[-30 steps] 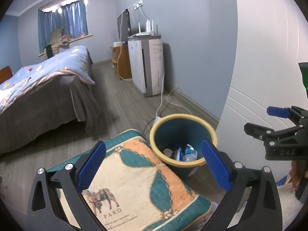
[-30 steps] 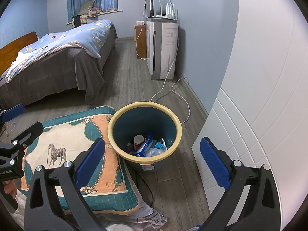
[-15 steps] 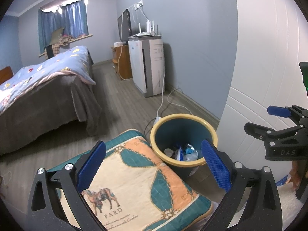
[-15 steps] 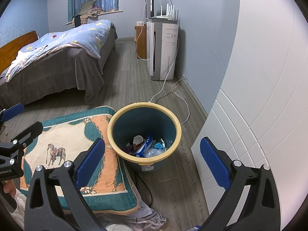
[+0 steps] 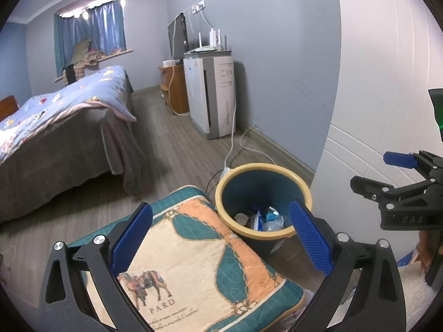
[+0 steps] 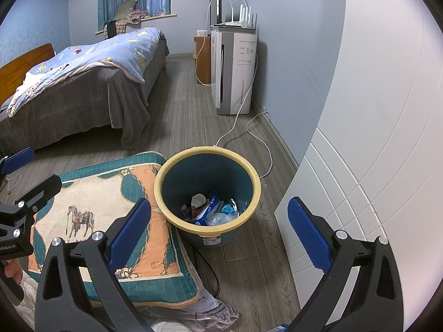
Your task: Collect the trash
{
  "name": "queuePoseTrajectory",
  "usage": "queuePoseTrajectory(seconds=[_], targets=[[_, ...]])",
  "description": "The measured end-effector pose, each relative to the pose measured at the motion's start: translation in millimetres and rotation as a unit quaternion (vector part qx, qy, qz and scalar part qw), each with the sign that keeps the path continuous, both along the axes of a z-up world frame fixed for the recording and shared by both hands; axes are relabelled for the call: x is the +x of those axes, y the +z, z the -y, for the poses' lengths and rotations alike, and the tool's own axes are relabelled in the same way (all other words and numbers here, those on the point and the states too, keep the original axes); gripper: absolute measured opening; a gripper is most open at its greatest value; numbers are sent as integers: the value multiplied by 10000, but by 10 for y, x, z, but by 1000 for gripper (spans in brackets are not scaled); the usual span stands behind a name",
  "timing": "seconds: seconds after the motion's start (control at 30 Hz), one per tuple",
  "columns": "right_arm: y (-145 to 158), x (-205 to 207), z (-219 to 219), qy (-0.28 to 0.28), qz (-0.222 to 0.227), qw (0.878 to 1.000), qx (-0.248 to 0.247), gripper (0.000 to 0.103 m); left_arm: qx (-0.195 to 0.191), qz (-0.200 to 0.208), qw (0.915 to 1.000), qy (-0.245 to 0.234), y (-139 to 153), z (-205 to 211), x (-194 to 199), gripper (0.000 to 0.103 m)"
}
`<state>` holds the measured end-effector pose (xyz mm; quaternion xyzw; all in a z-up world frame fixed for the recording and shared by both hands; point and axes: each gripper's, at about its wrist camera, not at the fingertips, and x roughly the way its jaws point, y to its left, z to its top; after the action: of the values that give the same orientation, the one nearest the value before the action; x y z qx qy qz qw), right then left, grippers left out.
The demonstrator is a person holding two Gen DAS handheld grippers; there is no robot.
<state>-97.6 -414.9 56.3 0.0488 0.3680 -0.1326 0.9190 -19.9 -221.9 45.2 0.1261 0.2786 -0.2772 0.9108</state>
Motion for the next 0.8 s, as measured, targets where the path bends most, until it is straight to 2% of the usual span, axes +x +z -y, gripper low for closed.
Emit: queuePoseTrajectory(seconds=[0.6,0.8], targets=[[5,2,27,-2,-13,10000,2,97,-90,-122,9998,-105,0,31,7,98],[-26,-7,67,-48,-23,10000,48,97,10,92,9999,-104,17,76,-34,98]])
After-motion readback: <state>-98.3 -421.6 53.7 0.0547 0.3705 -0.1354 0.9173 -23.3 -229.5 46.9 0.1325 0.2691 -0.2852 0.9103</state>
